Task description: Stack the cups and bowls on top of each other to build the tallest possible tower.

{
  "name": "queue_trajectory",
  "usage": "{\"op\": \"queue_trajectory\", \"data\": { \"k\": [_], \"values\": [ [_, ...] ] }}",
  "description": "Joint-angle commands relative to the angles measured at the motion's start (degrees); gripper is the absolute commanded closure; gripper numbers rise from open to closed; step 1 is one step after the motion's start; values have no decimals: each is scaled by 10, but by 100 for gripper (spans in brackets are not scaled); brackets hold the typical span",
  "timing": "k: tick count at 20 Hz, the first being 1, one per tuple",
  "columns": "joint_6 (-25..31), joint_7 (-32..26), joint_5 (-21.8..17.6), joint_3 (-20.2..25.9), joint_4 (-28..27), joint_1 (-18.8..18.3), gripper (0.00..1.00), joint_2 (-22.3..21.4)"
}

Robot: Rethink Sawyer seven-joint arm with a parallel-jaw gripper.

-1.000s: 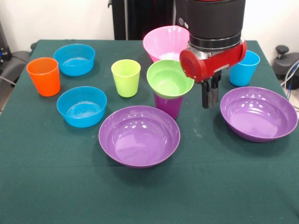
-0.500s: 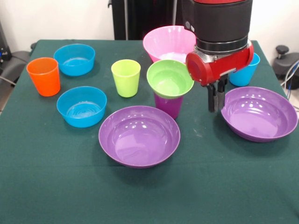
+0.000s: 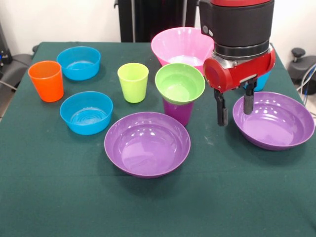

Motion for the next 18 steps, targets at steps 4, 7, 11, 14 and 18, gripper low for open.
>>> {"op": "queue_trajectory", "data": {
  "k": [4, 7, 11, 14, 18],
  "values": [
    [-8, 66, -10, -37, -17, 20, 0, 10],
    [8, 66, -13, -45, -26, 27, 0, 12],
    [-4, 84, -27, -65, -40, 46, 0, 37],
    [-19, 97, -29, -81, -55, 60, 0, 68],
    [-32, 99, -15, -85, -59, 67, 0, 89]
  ]
}}
